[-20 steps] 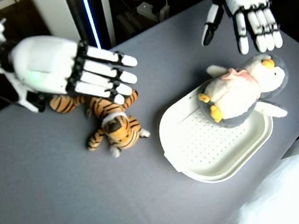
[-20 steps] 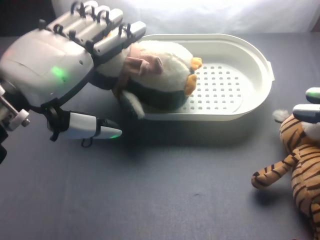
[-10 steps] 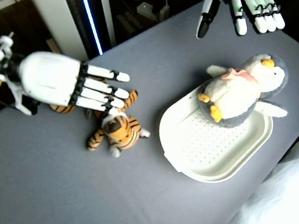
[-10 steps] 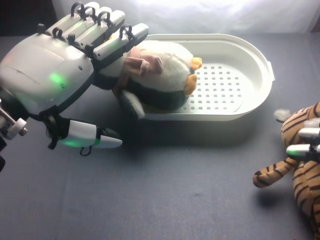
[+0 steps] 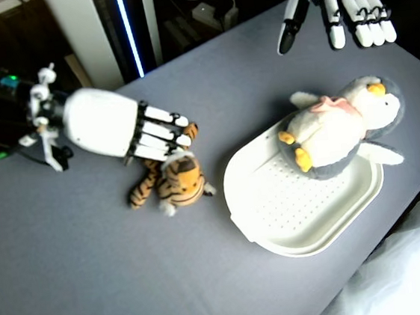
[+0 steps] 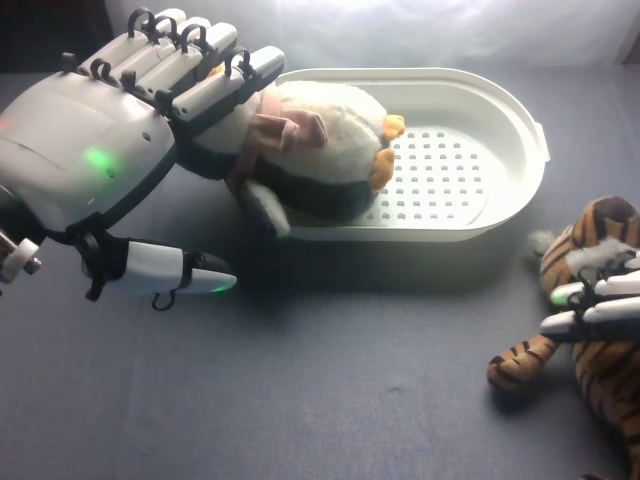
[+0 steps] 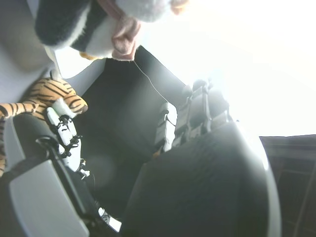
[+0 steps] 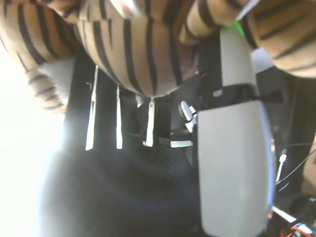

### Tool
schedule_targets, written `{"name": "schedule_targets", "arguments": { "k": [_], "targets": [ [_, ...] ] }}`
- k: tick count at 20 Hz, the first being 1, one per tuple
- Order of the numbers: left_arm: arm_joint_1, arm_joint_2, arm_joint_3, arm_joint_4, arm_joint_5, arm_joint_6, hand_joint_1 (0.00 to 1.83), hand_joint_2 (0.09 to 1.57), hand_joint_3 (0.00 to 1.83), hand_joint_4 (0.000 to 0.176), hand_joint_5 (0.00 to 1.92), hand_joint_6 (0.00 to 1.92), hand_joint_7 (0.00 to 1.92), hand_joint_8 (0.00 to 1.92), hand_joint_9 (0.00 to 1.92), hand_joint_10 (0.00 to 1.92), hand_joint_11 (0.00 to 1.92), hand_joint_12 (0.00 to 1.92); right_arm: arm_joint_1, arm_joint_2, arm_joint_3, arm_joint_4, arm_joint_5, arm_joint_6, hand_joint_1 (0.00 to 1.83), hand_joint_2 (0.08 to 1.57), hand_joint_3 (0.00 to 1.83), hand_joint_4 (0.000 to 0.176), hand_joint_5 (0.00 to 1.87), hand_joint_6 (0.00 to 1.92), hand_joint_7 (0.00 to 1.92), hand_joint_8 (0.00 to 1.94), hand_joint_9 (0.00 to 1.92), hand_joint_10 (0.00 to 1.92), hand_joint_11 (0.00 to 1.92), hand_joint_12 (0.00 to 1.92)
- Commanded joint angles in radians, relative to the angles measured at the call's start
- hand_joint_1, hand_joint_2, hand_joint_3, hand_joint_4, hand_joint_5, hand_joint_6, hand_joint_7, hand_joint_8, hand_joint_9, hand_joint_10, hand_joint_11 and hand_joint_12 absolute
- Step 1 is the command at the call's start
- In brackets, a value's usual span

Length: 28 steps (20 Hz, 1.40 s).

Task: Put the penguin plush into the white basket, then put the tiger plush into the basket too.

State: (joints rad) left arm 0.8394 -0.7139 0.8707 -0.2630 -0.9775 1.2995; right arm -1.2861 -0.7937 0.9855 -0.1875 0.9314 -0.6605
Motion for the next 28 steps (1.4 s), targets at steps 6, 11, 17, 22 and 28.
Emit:
{"name": "schedule_targets", "arguments": {
  "k": [6, 11, 17, 22, 28],
  "targets": [
    [0.011, 0.013, -0.012, 0.023, -0.147, -0.017, 0.82, 0.74, 0.00, 0.176, 0.00, 0.00, 0.00, 0.00, 0.00, 0.00, 0.00, 0.00, 0.043, 0.043, 0.007, 0.106, 0.225, -0.017, 1.37, 1.14, 0.00, 0.000, 0.91, 1.09, 0.83, 0.99, 0.94, 1.32, 0.96, 1.31],
    [0.018, 0.013, -0.017, 0.024, -0.170, -0.024, 0.83, 0.75, 0.00, 0.176, 0.00, 0.00, 0.00, 0.00, 0.00, 0.00, 0.00, 0.00, 0.162, 0.028, 0.011, 0.247, 0.421, -0.169, 1.23, 1.14, 0.00, 0.000, 1.04, 0.91, 0.84, 1.18, 0.87, 1.05, 0.77, 1.52],
    [0.034, 0.014, -0.017, 0.022, -0.196, -0.029, 0.82, 0.74, 0.00, 0.176, 0.00, 0.00, 0.00, 0.00, 0.00, 0.00, 0.00, 0.00, 0.506, -0.187, 0.198, 0.184, 0.184, -0.196, 1.33, 1.23, 0.00, 0.000, 0.89, 1.05, 0.65, 1.50, 0.62, 1.52, 0.49, 1.49],
    [0.038, 0.011, -0.015, 0.024, -0.202, -0.032, 0.89, 0.75, 0.00, 0.176, 0.00, 0.00, 0.00, 0.00, 0.00, 0.00, 0.00, 0.00, 0.649, -0.335, 0.347, 0.112, -0.084, -0.196, 1.06, 0.94, 0.00, 0.000, 0.61, 0.05, 0.48, 0.26, 0.39, 0.46, 0.14, 1.20],
    [0.065, 0.014, -0.018, 0.026, -0.250, -0.081, 0.83, 0.72, 0.00, 0.176, 0.00, 0.00, 0.00, 0.00, 0.00, 0.00, 0.00, 0.00, 0.633, -0.269, 0.317, 0.159, -0.053, -0.196, 0.71, 0.84, 0.00, 0.150, 0.01, 0.00, 0.00, 0.00, 0.00, 0.00, 0.00, 0.23]
  ]
}}
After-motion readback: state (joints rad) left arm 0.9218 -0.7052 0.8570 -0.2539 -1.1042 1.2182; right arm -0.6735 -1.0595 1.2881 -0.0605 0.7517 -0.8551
